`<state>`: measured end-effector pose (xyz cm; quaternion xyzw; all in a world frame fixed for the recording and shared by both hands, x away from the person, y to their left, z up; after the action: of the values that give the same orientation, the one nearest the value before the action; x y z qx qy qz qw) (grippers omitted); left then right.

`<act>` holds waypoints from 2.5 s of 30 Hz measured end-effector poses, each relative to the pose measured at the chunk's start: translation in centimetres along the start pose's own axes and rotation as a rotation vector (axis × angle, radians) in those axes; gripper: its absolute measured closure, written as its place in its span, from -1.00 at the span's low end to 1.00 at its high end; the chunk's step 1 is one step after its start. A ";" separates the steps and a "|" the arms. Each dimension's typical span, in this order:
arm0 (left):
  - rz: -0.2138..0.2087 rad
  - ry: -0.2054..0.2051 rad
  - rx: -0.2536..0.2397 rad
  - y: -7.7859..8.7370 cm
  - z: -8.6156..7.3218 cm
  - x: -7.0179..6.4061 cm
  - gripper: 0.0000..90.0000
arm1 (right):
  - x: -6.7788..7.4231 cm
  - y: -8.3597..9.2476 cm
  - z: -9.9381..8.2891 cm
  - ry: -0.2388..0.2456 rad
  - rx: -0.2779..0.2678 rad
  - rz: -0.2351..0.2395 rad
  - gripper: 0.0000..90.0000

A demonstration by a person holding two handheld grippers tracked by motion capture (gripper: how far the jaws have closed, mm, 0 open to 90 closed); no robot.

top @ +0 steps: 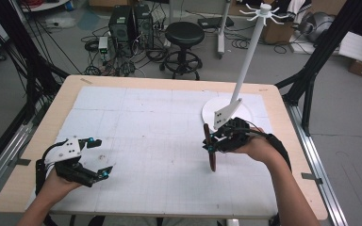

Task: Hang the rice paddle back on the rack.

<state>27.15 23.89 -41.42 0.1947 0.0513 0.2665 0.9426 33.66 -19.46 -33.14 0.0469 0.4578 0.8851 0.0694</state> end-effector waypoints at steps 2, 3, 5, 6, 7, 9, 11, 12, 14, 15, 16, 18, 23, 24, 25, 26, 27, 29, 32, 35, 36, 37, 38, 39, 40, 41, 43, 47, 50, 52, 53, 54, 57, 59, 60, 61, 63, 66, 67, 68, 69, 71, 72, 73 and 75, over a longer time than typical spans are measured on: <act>0.002 0.000 -0.001 0.0 0.0 0.0 -0.96 | -0.1 0.4 -0.1 -0.005 -0.022 -0.005 0.73; 0.001 0.001 -0.001 0.0 0.0 0.0 -0.96 | -0.2 0.6 -0.1 -0.013 -0.027 -0.008 0.73; 0.000 0.000 0.001 0.0 0.0 0.0 -0.96 | -0.2 1.1 -0.2 -0.022 -0.050 -0.022 0.73; 0.000 0.000 0.000 0.0 0.0 0.0 -0.96 | -0.3 1.4 -0.2 -0.025 -0.062 -0.017 0.73; 0.001 0.000 0.001 0.0 0.0 0.0 -0.96 | -0.3 1.6 -0.3 -0.027 -0.068 -0.020 0.73; 0.001 0.002 0.001 0.0 0.0 0.0 -0.96 | -0.3 1.9 -0.4 -0.032 -0.078 -0.026 0.73; 0.002 0.003 0.003 -0.1 0.0 0.0 -0.96 | -0.4 2.1 -0.5 -0.033 -0.089 -0.040 0.73; 0.002 0.003 0.003 -0.1 0.0 0.0 -0.96 | -0.4 2.3 -0.5 -0.037 -0.092 -0.039 0.73; 0.002 0.004 0.001 -0.1 0.0 0.0 -0.96 | -0.4 2.5 -0.5 -0.040 -0.103 -0.045 0.73; 0.001 0.001 0.003 0.0 0.0 0.0 -0.96 | -0.5 2.6 -0.5 -0.041 -0.112 -0.054 0.73; 0.002 -0.001 0.003 0.0 0.0 0.0 -0.96 | -0.5 2.8 -0.6 -0.050 -0.113 -0.057 0.73; 0.001 0.000 0.002 0.0 0.0 0.0 -0.96 | -0.6 3.0 -0.6 -0.051 -0.130 -0.067 0.73; 0.000 0.004 0.004 -0.1 0.0 0.0 -0.96 | -0.7 3.7 -0.7 -0.067 -0.157 -0.086 0.73; 0.002 0.002 0.002 0.0 0.0 0.0 -0.96 | -0.7 3.8 -0.7 -0.068 -0.158 -0.088 0.73; 0.002 0.000 0.003 0.0 0.0 0.0 -0.96 | -0.7 3.9 -0.7 -0.069 -0.164 -0.091 0.73; 0.002 0.000 0.003 0.0 0.0 0.0 -0.96 | -0.7 4.0 -0.8 -0.071 -0.170 -0.088 0.73; 0.002 -0.001 0.004 0.0 0.0 0.0 -0.96 | -0.7 4.1 -0.8 -0.071 -0.174 -0.086 0.73; 0.001 0.000 0.003 0.0 0.0 0.0 -0.96 | -0.8 4.4 -0.9 -0.070 -0.180 -0.087 0.73; 0.002 0.001 0.004 -0.1 0.0 0.0 -0.96 | -0.8 4.8 -0.9 -0.071 -0.187 -0.097 0.73; 0.002 0.000 0.004 -0.1 0.0 0.0 -0.96 | -0.8 5.3 -0.9 -0.072 -0.194 -0.097 0.73; 0.001 0.001 0.003 -0.1 0.0 0.0 -0.96 | -0.8 5.5 -0.9 -0.073 -0.196 -0.096 0.73; 0.002 0.000 0.004 -0.1 0.0 0.0 -0.96 | -0.8 5.7 -0.9 -0.074 -0.198 -0.097 0.73; 0.002 0.001 0.003 0.0 0.0 0.0 -0.96 | -0.9 5.9 -0.9 -0.073 -0.198 -0.104 0.73; 0.002 0.001 0.002 -0.1 0.0 0.0 -0.96 | -0.9 6.0 -0.9 -0.072 -0.198 -0.106 0.73; 0.003 0.001 0.003 0.0 0.0 0.0 -0.96 | -0.9 6.2 -0.9 -0.075 -0.200 -0.106 0.73; 0.002 0.002 0.002 0.0 0.0 0.0 -0.96 | -1.0 6.4 -1.0 -0.073 -0.201 -0.112 0.73; 0.002 0.002 0.002 -0.1 0.0 -0.1 -0.96 | -1.0 6.9 -1.0 -0.077 -0.206 -0.118 0.73; -0.001 0.000 0.003 -0.1 0.0 -0.1 -0.96 | -1.4 8.0 -1.1 -0.086 -0.226 -0.130 0.73; -0.001 0.001 0.003 -0.1 0.0 -0.1 -0.96 | -1.6 8.7 -1.1 -0.090 -0.232 -0.147 0.73; 0.001 0.003 0.003 -0.1 0.0 0.0 -0.96 | -1.8 9.2 -1.2 -0.096 -0.235 -0.157 0.73; 0.002 0.000 0.003 -0.1 0.0 0.0 -0.96 | -1.9 9.6 -1.2 -0.101 -0.240 -0.166 0.73; 0.001 0.004 0.000 -0.1 0.0 0.0 -0.96 | -2.0 9.9 -1.3 -0.106 -0.244 -0.171 0.73; 0.002 0.003 0.002 -0.1 0.0 0.0 -0.96 | -2.3 10.8 -1.3 -0.117 -0.256 -0.189 0.73; 0.002 0.006 0.000 -0.2 0.0 0.0 -0.96 | -2.4 11.4 -1.4 -0.124 -0.261 -0.198 0.73; 0.002 0.006 0.001 -0.2 0.0 0.0 -0.96 | -2.4 11.7 -1.4 -0.130 -0.261 -0.202 0.73; 0.002 0.004 0.002 -0.2 0.0 0.1 -0.96 | -2.5 11.9 -1.4 -0.130 -0.266 -0.204 0.73; -0.001 0.006 0.003 -0.2 0.0 0.0 -0.96 | -2.7 12.4 -1.4 -0.136 -0.268 -0.217 0.73; 0.000 0.006 0.001 -0.2 0.0 0.1 -0.96 | -3.0 13.0 -1.5 -0.144 -0.272 -0.224 0.73; 0.000 0.007 -0.002 -0.2 0.0 0.1 -0.96 | -3.0 13.2 -1.5 -0.153 -0.273 -0.229 0.73; 0.000 0.005 0.000 -0.2 0.0 0.1 -0.96 | -3.2 13.4 -1.6 -0.157 -0.273 -0.233 0.73; 0.000 0.007 0.000 -0.2 0.0 0.1 -0.96 | -3.2 13.6 -1.6 -0.162 -0.273 -0.235 0.73; 0.000 0.007 0.001 -0.2 0.0 0.1 -0.96 | -3.4 14.1 -1.7 -0.179 -0.276 -0.243 0.73; 0.000 0.008 0.001 -0.2 0.0 0.1 -0.96 | -3.6 14.3 -1.7 -0.175 -0.277 -0.257 0.73; -0.001 0.009 0.000 -0.2 0.0 0.1 -0.96 | -3.7 14.5 -1.7 -0.187 -0.281 -0.258 0.73; 0.001 0.011 -0.001 -0.2 0.0 0.1 -0.96 | -3.8 14.9 -1.7 -0.189 -0.283 -0.270 0.73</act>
<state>27.36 23.83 -41.51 0.1930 0.0564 0.2681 0.9422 36.02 -29.96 -21.97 0.0578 0.3225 0.9149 0.2358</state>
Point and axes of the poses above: each handheld gripper's, and its own axes: y roughly backward along the jaws, z roughly out of its top, x roughly to its left, the point moved 2 cm from there along -y, roughly forward along the jaws, and after that the axes turned 2 degrees about x, right-handed, at the moved point
